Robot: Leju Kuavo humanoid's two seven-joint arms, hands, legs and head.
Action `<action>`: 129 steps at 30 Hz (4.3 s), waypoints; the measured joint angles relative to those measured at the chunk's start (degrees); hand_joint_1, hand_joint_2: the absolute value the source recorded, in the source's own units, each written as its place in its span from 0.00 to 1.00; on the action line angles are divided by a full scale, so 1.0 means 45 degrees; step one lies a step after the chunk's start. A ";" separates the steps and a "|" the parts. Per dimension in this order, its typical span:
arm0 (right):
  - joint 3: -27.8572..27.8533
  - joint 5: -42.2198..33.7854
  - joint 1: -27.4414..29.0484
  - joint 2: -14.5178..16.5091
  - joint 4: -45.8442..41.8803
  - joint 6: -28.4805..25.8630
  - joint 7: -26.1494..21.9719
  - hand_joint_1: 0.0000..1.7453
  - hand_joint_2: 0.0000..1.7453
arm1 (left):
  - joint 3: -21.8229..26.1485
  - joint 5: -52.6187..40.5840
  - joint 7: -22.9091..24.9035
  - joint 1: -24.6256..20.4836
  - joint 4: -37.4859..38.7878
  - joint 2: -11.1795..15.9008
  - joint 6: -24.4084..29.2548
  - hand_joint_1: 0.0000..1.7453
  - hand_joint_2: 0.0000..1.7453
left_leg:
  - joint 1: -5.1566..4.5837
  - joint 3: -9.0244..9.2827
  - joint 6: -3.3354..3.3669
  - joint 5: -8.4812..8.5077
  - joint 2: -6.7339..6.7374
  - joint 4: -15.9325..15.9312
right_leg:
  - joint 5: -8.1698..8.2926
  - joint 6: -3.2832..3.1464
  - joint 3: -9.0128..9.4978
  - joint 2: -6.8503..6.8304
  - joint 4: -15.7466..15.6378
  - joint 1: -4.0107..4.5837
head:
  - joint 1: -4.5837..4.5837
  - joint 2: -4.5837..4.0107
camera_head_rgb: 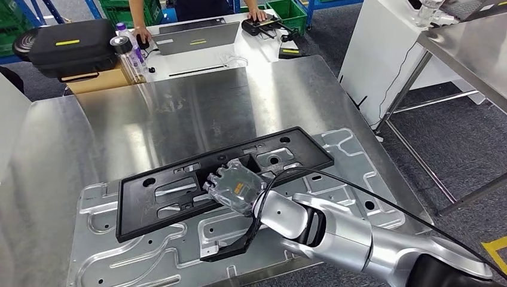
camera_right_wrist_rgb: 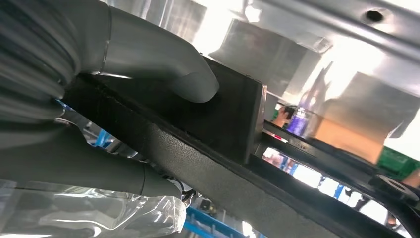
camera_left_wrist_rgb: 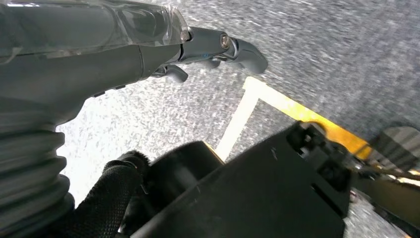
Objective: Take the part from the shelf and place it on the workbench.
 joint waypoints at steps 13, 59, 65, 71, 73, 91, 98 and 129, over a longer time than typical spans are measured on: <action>-0.0040 0.0031 0.0281 -0.0209 0.0045 0.0058 0.0039 0.00 0.00 | 0.0039 0.0421 -0.0399 0.0024 0.0000 0.0038 0.0435 0.00 1.00 | 0.0251 -0.1594 -0.0431 0.1166 0.0066 0.0164 | -0.0595 0.0250 0.0868 0.0078 -0.0224 -0.0267 | -0.0041 0.0000; -0.0229 0.0127 0.0183 -0.0248 -0.0136 0.0137 0.0097 0.00 0.00 | -0.0091 0.0372 -0.0744 0.0357 0.0068 0.0260 0.0200 0.00 0.00 | 0.0005 -0.0587 -0.0019 0.0670 0.0105 0.0022 | 0.0090 0.0245 0.0348 0.0072 -0.0076 -0.0091 | 0.0135 0.0000; -0.0288 0.0125 0.0181 -0.0294 -0.0136 0.0178 0.0090 0.00 0.00 | -0.0106 0.0364 -0.0739 0.0315 0.0068 0.0201 0.0204 0.00 0.00 | 0.0160 -0.1334 0.0142 0.1540 0.0218 -0.0168 | -0.2302 0.0575 -0.0623 0.0017 0.2837 -0.0144 | 0.0210 0.0000; -0.0299 0.0127 0.0182 -0.0307 -0.0137 0.0227 0.0089 0.00 0.00 | -0.0159 0.0359 -0.0739 0.0260 0.0068 0.0168 0.0204 0.00 0.00 | 0.0147 -0.2221 -0.0044 0.2244 0.0223 -0.0040 | -0.1654 0.0580 0.1859 -0.0006 0.0816 -0.0178 | 0.0217 0.0000; -0.0317 0.0138 0.0156 -0.0300 -0.0140 0.0226 0.0086 0.00 0.00 | -0.0179 0.0359 -0.0741 0.0241 0.0068 0.0168 0.0204 0.00 0.00 | 0.0118 -0.2317 -0.0175 0.2426 0.0199 0.0001 | -0.1820 0.0412 0.2476 0.0014 -0.0221 -0.0138 | 0.0208 0.0001; -0.0353 0.0142 0.0131 -0.0283 -0.0137 0.0226 0.0084 0.00 0.00 | -0.0251 0.0380 -0.0676 0.0307 0.0095 0.0170 0.0229 0.00 0.00 | 0.0010 -0.0286 0.0024 0.0886 0.0125 -0.0439 | 0.0251 0.0230 0.0304 -0.0063 -0.0329 -0.0047 | 0.0171 0.0000; -0.0352 0.0142 0.0142 -0.0302 -0.0136 0.0223 0.0084 0.00 0.00 | -0.0257 0.0388 -0.0738 0.0263 0.0096 0.0091 0.0284 0.00 0.00 | 0.0130 -0.1500 0.0125 0.1951 0.0225 -0.0424 | -0.2145 0.0579 -0.0544 -0.0052 0.3769 -0.0163 | 0.0198 0.0000; -0.0265 -0.0098 -0.0744 -0.0163 -0.0108 0.0168 -0.0196 0.00 0.00 | -0.0244 0.1246 -0.1117 0.0361 0.0107 0.0050 0.1093 0.00 0.00 | 0.0208 -0.1669 0.0067 0.1952 0.0175 -0.0265 | -0.2006 0.0650 -0.0542 -0.0054 0.3748 -0.0228 | 0.0213 0.0000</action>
